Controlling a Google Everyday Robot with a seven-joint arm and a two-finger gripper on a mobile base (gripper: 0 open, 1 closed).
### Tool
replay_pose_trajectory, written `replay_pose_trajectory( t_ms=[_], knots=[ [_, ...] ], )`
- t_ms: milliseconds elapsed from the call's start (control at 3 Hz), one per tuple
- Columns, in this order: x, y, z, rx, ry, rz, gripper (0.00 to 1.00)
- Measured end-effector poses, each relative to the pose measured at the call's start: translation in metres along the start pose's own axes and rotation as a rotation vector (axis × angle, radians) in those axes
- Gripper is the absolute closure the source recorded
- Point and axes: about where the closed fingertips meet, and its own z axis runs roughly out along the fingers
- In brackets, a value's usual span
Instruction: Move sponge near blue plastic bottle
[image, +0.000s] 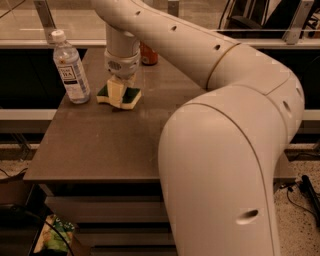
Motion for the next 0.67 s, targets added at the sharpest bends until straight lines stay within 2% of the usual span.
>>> replay_pose_trajectory(
  t_ms=[667],
  knots=[
    [-0.0013, -0.0003, -0.0008, 0.000, -0.002, 0.000, 0.36]
  ],
)
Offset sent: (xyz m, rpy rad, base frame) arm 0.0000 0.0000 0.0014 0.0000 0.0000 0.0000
